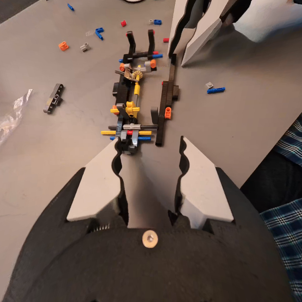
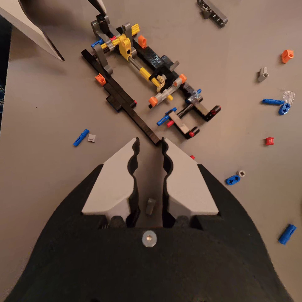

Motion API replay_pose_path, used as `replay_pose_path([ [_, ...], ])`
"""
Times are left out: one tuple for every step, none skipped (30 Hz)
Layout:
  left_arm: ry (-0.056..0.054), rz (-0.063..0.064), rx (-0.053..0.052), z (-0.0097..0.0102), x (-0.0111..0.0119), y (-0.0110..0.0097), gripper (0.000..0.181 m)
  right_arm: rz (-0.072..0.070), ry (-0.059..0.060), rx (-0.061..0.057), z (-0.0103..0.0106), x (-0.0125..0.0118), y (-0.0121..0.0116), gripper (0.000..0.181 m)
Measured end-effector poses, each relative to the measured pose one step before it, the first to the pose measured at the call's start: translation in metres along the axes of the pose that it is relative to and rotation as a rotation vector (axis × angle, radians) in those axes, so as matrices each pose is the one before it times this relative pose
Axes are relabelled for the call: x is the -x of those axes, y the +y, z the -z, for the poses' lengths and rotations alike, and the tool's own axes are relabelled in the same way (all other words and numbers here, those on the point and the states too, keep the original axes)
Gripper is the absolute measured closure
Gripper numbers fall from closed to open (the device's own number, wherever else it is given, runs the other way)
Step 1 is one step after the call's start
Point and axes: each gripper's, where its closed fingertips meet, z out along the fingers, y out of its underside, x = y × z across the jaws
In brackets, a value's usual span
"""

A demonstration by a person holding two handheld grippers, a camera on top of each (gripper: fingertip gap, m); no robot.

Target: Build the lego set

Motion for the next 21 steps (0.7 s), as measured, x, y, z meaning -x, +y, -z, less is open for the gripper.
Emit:
replay_pose_path([
  [-0.0005,0.0055,-0.0049,0.00055,-0.00014,-0.00008,0.114,0.003,0.0002,-0.001,0.00018,-0.00048,0.00015,0.159],
  [0.0003,0.0043,-0.0012,0.00031,-0.00022,0.00002,0.115,0.0031,-0.0016,-0.0014,0.00009,-0.00003,0.00016,0.161],
  [-0.0036,-0.0002,0.0027,-0.00009,0.00002,0.00036,0.115,0.002,-0.0034,-0.0018,0.00027,0.00028,0.00019,0.163],
  [-0.0054,-0.0043,0.0032,-0.00016,-0.00008,0.0004,0.114,0.0012,-0.0025,-0.002,0.0002,0.0004,0.00024,0.165],
  [-0.0045,-0.0033,0.0028,-0.0003,-0.00022,0.00037,0.114,0.0014,-0.0002,-0.0026,0.00017,0.00018,0.00017,0.167],
  [-0.0033,0.0004,0.004,-0.00023,-0.00023,0.00059,0.113,0.0019,0.0004,-0.0031,0.00007,0.00016,0.00017,0.168],
  [0.0027,0.0031,0.0114,-0.00068,-0.00071,0.00231,0.114,0.002,-0.001,-0.0024,0.00012,0.00036,0.00012,0.169],
  [-0.0007,0.0007,0.0085,-0.00086,-0.00053,0.00226,0.114,0.0024,-0.0019,-0.0017,0.00011,0.00056,0.00016,0.17],
  [-0.0083,-0.0032,-0.0011,0.00014,0.00034,0.00042,0.115,0.0026,-0.0013,-0.0019,0.00016,0.00045,0.0002,0.171],
  [-0.005,-0.0007,-0.0044,0.0007,0.00016,-0.00063,0.116,0.0016,-0.0014,-0.0024,0.00012,0.00034,0.00012,0.171],
  [-0.0006,0.0055,-0.0014,0.00051,-0.00001,-0.00004,0.116,0.0013,-0.0024,-0.0021,0.0002,0.0004,0.00008,0.171],
  [-0.002,0.0061,0.0013,0.00026,0.00038,0.00066,0.116,0.0024,-0.0022,-0.0013,0.00007,0.00052,0.00013,0.171],
  [-0.0025,0.0025,-0.0005,0.00046,0.00031,0.00023,0.116,0.0027,-0.0015,-0.0007,0.00018,0.0004,0.00014,0.171],
  [-0.0022,0.0013,-0.0004,0.00054,0.00022,0.00016,0.116,0.0024,-0.0013,-0.0004,0.00013,0.0004,0.00011,0.171],
  [-0.0054,0.0007,-0.001,0.00057,0.00058,-0.00002,0.116,0.0026,-0.0009,-0.0002,0.00008,0.00043,0.00006,0.171],
  [-0.0032,0.0019,-0.0004,0.00041,0.00031,0.00031,0.115,0.0027,-0.0003,-0.0002,0.00008,0.00034,0.00007,0.172],
  [-0.0006,0.0036,0.0022,0.00017,0.00008,0.00074,0.114,0.0027,-0.0005,-0.0003,0.00007,0.00037,0.0002,0.172],
  [-0.0023,0.0027,0.0012,-0.00002,0.00031,0.00062,0.113,0.0028,-0.0008,-0.0002,0.00008,0.00052,0.00006,0.172],
  [-0.0049,0.0009,-0.001,0.0002,0.00069,0.00009,0.112,0.0023,-0.0007,-0.0003,0.00014,0.00042,0.00013,0.172],
  [-0.004,0.0008,-0.0022,0.00029,0.00059,-0.00006,0.111,0.0015,-0.0012,-0.0005,0.00012,0.00045,0.00009,0.172],
  [-0.0019,0.003,-0.0001,-0.00013,0.00067,0.00022,0.11,0.0012,-0.0018,-0.0008,0.00003,0.00046,-0.00003,0.172],
])
